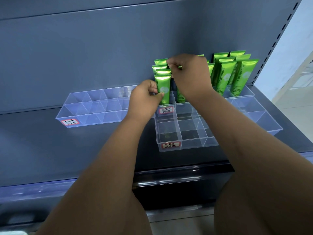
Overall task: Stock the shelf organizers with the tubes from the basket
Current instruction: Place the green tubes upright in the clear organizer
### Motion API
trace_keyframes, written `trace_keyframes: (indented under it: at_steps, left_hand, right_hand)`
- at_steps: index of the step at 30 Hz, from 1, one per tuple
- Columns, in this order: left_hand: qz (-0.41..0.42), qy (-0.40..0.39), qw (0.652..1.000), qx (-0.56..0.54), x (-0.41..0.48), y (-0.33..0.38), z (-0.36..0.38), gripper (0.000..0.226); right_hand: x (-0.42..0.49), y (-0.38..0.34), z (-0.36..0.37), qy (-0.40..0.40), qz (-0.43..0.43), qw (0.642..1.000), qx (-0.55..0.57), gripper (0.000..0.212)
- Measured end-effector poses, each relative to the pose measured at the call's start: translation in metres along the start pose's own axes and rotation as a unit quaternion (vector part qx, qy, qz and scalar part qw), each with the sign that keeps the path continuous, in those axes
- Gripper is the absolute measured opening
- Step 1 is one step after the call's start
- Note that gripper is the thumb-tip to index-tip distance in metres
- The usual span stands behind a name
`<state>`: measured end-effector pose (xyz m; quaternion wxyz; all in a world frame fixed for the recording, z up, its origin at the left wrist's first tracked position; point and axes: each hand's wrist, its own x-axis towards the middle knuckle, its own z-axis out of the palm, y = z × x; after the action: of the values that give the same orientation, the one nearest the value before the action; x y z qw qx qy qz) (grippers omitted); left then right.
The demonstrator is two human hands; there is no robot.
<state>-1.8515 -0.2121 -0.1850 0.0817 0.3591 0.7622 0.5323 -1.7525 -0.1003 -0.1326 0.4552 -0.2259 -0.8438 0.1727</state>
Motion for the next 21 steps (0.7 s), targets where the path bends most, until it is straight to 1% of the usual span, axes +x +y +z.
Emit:
trace_keyframes:
  at_steps: [3,6,10,17,21]
  left_hand:
    - [0.001,-0.002,1.0,0.001,-0.001,0.002,0.0,0.017]
    - [0.005,-0.003,1.0,-0.002,-0.002,0.002,0.0,0.022]
    - [-0.005,0.005,0.999,-0.047,-0.005,0.007,0.002,0.02]
    - [-0.022,0.007,0.997,-0.08,-0.006,0.013,0.003,0.034]
    - [-0.022,0.0,0.997,-0.08,-0.007,0.013,0.004,0.028]
  right_hand:
    - [0.001,0.0,0.0,-0.007,0.012,1.0,0.005,0.025]
    - [0.002,0.0,0.0,-0.005,0.028,0.999,0.019,0.026]
    - [0.003,0.0,0.001,-0.004,0.045,0.999,0.028,0.028]
    - [0.003,0.0,0.006,-0.004,0.045,0.999,0.016,0.029]
    - [0.003,0.003,0.006,-0.005,0.036,0.999,0.003,0.028]
